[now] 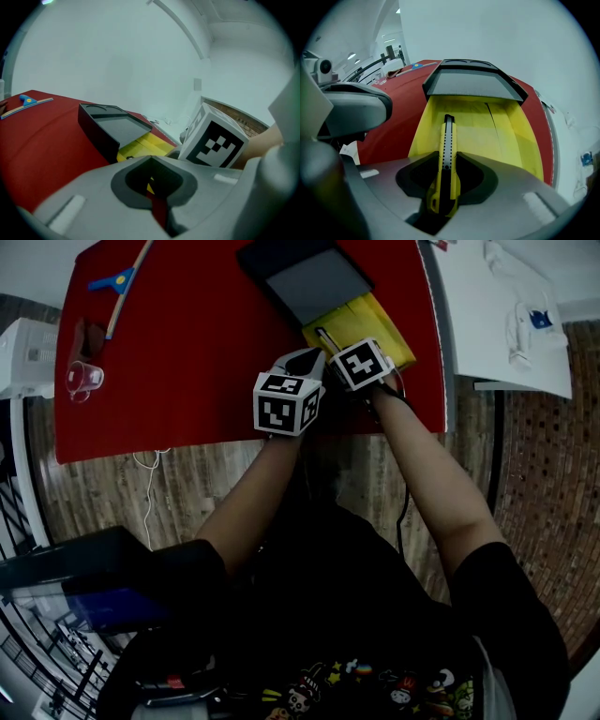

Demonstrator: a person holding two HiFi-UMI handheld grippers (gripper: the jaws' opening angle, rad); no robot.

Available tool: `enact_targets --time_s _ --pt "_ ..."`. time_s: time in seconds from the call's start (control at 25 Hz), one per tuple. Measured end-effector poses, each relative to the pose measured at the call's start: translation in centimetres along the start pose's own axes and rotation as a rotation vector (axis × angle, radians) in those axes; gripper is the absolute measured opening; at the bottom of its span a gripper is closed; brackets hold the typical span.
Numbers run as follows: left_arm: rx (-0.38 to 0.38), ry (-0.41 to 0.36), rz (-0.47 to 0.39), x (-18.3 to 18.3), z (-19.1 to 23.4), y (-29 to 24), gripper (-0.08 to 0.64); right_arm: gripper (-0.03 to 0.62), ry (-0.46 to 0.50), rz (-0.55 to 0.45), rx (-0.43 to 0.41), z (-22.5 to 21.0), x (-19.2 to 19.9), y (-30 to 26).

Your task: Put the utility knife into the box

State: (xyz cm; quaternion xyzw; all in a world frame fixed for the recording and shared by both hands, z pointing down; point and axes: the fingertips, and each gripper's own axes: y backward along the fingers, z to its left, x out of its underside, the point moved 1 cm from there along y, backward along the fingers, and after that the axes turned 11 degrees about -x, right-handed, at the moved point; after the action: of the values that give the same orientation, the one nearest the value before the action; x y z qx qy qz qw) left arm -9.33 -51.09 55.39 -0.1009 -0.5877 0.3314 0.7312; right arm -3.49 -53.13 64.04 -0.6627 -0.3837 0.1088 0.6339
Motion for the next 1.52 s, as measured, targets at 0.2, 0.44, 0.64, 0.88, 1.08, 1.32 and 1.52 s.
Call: enact_targets --time_s 0.2,0.44,0.64,0.88,1.08,1.32,1.52 --pt "0.0 -0.023 0.003 0.1 -0.4 0.5 0.0 0.189 0.003 -0.058 -0.004 0.2 -0.1 1.0" --pt "-0.003 -0.057 -0.01 -0.5 -1.3 2.0 0.0 0.112 -0.037 -0.256 0.015 0.6 -0.2 6.8" --pt "-0.004 -0.093 -0.042 -1.3 -4.0 3.7 0.002 0.038 -0.057 -0.493 0.019 1.6 0.5 13.4" --pt "0.017 -0.083 -0.108 -4.2 -6.8 6.1 0.002 0.026 -0.112 -0.749 0.02 2.5 0.8 20.1" --pt "0.008 -0.143 -0.23 -6.8 -10.4 10.6 0.0 0.025 -0.033 -0.964 0.052 5.0 3.5 27.5" --pt "-0.028 -0.196 -0.365 -9.4 -13.9 13.9 0.0 0.023 0.006 -1.069 0.11 5.1 6.6 33.3" --pt "-0.056 -0.199 -0.408 -10.6 -15.7 16.1 0.0 0.023 0.015 -1.061 0.096 5.3 7.5 35.1"
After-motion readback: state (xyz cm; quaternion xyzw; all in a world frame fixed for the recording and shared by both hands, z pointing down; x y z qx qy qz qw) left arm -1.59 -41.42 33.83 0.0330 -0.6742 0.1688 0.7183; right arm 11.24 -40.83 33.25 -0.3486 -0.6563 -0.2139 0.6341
